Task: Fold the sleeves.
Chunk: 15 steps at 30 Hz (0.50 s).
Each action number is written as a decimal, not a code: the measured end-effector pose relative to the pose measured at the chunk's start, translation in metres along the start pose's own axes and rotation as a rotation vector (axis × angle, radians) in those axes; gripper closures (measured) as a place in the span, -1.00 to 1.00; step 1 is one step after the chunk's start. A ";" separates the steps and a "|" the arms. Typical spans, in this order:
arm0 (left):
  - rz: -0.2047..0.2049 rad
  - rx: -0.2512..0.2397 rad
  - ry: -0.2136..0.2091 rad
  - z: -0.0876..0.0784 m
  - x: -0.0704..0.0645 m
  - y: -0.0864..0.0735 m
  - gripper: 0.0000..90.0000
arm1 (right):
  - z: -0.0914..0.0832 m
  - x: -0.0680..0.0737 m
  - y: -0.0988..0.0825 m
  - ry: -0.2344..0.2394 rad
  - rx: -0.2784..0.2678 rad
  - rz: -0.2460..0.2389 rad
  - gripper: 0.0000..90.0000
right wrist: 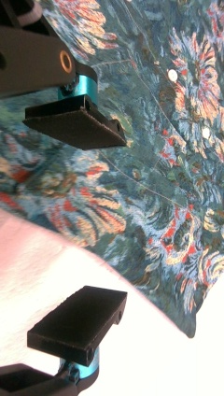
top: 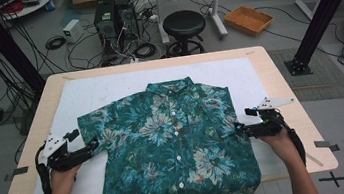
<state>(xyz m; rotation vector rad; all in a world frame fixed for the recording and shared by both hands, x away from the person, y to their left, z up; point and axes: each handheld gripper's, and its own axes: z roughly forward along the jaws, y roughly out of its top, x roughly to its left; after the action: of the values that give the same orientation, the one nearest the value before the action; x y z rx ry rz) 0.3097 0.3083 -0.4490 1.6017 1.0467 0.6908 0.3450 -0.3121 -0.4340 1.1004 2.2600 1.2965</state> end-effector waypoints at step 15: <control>-0.151 0.196 0.165 0.023 0.024 0.022 -0.57 | -0.017 -0.006 -0.009 -0.045 -0.078 0.022 -0.52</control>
<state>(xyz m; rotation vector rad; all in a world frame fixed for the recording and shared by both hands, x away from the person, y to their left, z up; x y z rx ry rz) 0.3463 0.3184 -0.4364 1.6313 1.3772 0.6423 0.3346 -0.3291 -0.4327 1.1178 2.1521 1.3435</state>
